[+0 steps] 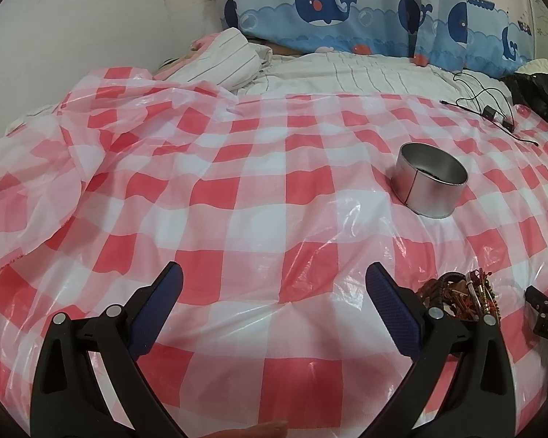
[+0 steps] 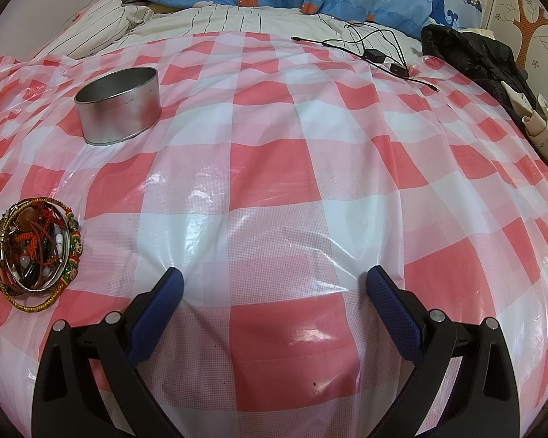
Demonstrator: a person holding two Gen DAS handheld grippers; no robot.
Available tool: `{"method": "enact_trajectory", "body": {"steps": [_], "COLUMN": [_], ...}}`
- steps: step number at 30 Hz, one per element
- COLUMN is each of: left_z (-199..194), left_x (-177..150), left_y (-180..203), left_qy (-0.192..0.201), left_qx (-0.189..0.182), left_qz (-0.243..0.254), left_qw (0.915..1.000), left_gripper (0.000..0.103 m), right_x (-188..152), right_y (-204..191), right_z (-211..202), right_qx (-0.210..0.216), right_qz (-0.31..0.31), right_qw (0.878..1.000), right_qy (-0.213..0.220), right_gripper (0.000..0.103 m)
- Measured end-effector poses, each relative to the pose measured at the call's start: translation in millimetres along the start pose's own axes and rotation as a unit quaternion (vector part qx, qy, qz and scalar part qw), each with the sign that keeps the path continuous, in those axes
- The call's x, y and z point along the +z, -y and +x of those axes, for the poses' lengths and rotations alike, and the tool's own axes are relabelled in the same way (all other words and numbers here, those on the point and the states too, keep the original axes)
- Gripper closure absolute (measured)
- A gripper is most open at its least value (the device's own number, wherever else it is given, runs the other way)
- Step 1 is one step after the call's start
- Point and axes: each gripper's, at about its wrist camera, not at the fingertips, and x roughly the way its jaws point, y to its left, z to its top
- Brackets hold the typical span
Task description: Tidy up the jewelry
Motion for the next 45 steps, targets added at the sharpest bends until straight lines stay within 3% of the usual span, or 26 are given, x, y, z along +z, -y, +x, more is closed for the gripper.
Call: {"method": "enact_trajectory", "body": {"steps": [15, 22, 45], "left_z": [4, -2, -16], "left_x": [-3, -2, 2], "left_y": [4, 8, -9], "left_qy": [-0.023, -0.008, 0.001], "left_qx": [-0.012, 0.021, 0.052], "left_qz": [0.011, 0.036, 0.034], "left_qw": [0.9996, 0.9991, 0.9981], "left_gripper": [0.006, 0.006, 0.006], "right_x": [0, 0, 0], "right_y": [0, 0, -2], "right_z": [-1, 0, 1], "right_qx": [-0.001, -0.003, -0.010], "right_qz": [-0.001, -0.002, -0.007], "right_qw": [1.000, 1.000, 1.000], "right_qy": [0.000, 0.001, 0.002], "right_gripper": [0.007, 0.007, 0.007]}}
